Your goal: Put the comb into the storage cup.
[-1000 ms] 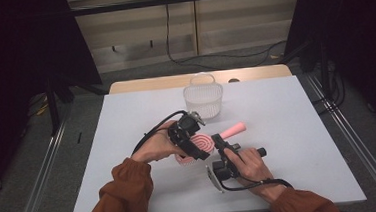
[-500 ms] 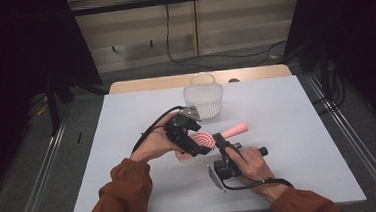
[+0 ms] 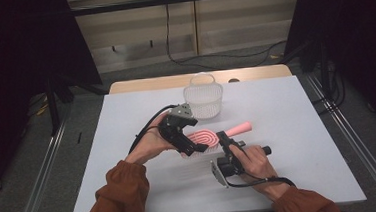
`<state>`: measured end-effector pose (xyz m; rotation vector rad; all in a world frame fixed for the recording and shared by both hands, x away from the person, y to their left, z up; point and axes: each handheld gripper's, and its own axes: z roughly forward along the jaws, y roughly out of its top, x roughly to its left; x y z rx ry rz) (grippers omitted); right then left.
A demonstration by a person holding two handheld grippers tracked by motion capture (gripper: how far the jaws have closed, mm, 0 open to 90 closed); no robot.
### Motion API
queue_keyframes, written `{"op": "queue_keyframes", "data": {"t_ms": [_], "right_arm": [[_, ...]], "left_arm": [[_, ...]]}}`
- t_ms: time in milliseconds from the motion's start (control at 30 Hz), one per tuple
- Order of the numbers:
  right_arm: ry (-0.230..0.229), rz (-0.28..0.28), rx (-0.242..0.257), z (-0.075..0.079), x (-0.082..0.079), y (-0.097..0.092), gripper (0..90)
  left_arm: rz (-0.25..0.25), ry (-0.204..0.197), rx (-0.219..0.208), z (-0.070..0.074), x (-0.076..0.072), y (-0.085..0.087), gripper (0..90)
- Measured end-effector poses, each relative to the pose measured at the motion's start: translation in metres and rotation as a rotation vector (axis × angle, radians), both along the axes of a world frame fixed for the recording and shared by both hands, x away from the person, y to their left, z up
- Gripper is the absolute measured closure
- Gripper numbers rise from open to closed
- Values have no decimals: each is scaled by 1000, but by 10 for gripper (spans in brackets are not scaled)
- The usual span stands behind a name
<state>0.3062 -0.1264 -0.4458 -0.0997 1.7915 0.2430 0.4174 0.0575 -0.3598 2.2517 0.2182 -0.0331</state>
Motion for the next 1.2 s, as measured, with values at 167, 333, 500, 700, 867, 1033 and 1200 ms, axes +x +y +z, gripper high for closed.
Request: {"op": "queue_keyframes", "data": {"t_ms": [167, 333, 500, 700, 867, 1033, 1200], "right_arm": [[-3, -5, 9, 1, 1, -5, 818], [5, -15, 32, 2, 2, -9, 818], [8, -29, 42, 3, 3, -12, 818], [16, -42, 56, 4, 3, -15, 818], [31, -58, 80, 5, 3, -19, 818], [33, -60, 84, 6, 5, -22, 818], [41, -65, 103, 8, 6, -25, 818]], "left_arm": [[65, 143, -47, 1, 4, 5, 11], [80, 111, -103, 2, 3, 10, 20], [38, 81, -125, 3, -2, 12, 26], [84, 68, -139, 6, -7, 13, 0], [81, 33, -136, 5, -9, 16, 9], [126, 2, -183, 8, -9, 20, 12], [183, -25, -210, 9, -9, 27, 23]]}}
